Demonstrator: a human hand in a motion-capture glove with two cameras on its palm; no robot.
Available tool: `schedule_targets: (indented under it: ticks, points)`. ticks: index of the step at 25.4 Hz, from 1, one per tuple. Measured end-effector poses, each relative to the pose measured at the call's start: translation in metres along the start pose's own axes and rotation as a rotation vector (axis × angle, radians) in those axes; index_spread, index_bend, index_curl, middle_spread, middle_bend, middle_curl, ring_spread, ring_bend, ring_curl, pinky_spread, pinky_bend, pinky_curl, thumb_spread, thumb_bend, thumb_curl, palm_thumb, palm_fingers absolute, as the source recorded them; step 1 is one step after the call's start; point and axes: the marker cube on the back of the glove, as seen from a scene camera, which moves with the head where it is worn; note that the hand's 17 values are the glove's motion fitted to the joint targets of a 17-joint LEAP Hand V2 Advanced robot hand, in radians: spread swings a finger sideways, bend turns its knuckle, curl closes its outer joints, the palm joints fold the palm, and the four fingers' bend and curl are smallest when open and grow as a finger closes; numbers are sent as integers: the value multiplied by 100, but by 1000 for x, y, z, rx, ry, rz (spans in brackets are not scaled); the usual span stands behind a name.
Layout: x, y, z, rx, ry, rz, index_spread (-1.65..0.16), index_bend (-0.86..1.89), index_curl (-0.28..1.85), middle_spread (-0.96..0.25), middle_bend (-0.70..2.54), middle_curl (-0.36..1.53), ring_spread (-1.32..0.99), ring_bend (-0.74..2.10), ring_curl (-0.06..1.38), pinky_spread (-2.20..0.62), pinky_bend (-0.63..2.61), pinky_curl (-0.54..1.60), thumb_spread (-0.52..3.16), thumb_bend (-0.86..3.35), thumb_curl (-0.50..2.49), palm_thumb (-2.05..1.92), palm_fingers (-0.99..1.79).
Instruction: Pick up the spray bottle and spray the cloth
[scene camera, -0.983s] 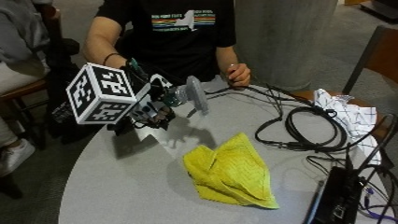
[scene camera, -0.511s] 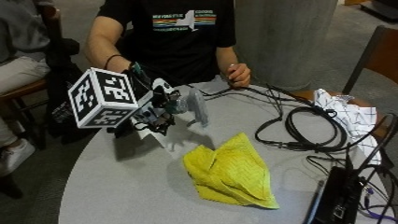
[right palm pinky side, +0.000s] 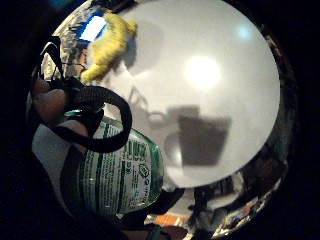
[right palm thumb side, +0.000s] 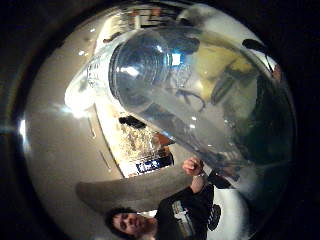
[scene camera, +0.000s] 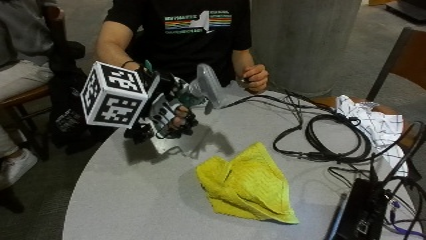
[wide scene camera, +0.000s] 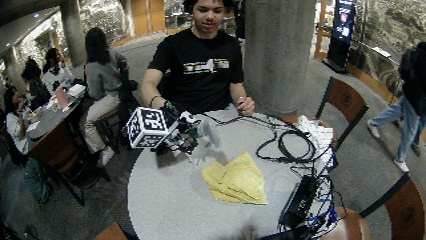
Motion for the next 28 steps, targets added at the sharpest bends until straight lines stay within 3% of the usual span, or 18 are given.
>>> schedule_targets:
  ticks: [5, 11, 20, 28]
  points:
    - [-36, 16, 23, 94, -173, -278, -19, 17, 50, -4, 31, 49, -2, 37, 40, 11, 43, 32, 52, -3, 67, 100, 116]
    - [-75, 36, 89, 36, -284, -491, -19, 18, 51, -5, 31, 49, -3, 35, 39, 11, 39, 32, 57, -3, 66, 99, 113]
    - [-99, 33, 193, -90, -368, -566, -20, 20, 53, -6, 31, 49, -5, 28, 38, 10, 31, 30, 71, -3, 63, 96, 111]
    - [-101, 22, 235, -102, -366, -564, -20, 18, 54, -7, 30, 49, -6, 24, 37, 8, 28, 30, 77, -3, 60, 95, 111]
